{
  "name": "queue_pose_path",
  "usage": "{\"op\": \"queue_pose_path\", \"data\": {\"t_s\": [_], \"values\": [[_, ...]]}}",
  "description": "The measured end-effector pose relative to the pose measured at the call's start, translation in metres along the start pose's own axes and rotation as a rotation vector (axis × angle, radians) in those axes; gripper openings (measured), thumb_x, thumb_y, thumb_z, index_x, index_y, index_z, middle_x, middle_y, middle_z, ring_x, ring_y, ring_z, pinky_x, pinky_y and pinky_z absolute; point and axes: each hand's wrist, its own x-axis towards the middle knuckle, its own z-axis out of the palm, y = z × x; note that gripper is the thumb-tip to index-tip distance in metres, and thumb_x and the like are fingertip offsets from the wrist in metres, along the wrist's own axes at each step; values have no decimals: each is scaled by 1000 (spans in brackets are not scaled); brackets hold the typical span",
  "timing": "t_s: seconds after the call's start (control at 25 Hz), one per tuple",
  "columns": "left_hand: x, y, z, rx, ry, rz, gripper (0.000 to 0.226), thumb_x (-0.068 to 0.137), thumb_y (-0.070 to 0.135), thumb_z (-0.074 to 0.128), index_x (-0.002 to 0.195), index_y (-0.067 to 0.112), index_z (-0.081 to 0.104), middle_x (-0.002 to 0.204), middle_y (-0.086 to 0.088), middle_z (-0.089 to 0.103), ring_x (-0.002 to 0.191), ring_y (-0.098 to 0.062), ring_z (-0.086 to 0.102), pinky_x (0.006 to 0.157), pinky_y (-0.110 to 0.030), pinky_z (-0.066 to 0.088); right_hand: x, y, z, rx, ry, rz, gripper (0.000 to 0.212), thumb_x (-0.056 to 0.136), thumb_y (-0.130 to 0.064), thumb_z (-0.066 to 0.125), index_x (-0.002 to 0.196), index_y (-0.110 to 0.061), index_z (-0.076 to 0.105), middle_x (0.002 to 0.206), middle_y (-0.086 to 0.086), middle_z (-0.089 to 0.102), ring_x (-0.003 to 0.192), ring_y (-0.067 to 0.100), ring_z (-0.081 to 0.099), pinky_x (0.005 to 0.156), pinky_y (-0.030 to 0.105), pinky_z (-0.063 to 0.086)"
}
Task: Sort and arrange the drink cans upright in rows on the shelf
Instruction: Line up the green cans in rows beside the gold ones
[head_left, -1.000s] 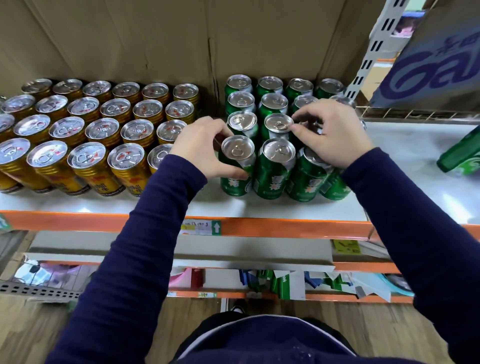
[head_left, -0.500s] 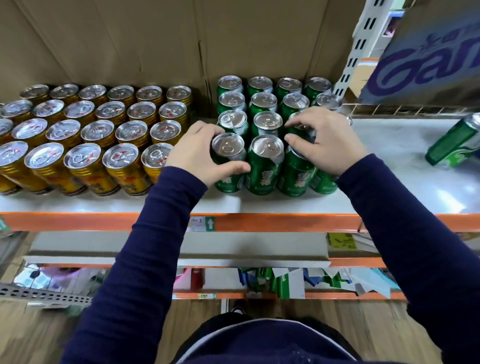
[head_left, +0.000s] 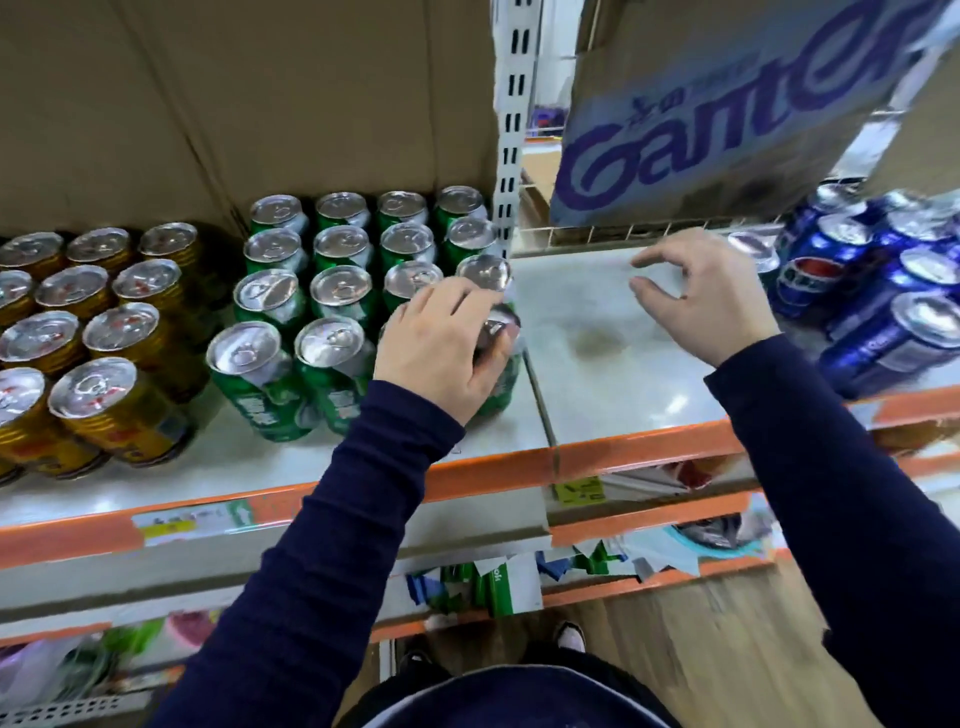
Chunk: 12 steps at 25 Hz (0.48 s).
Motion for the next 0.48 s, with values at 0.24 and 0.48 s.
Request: {"op": "queue_pose_path", "data": {"t_s": [0.24, 0.48], "values": [[24, 36, 39, 166, 10, -149, 46, 91, 41, 34, 114, 12, 62, 115, -8, 60, 105, -30, 57, 90, -42, 45, 22, 105, -29, -153, -126, 177, 62, 76, -46, 60, 127, -11, 58, 124, 20, 57, 119, 35, 49, 105, 41, 33], [21, 40, 56, 320, 159, -209, 35, 92, 32, 41, 108, 13, 67, 116, -3, 63, 99, -25, 61, 84, -35, 46, 44, 125, -33, -6, -265, 169, 56, 77, -43, 73, 123, -15, 60, 118, 13, 63, 107, 29, 56, 88, 30, 43]]}}
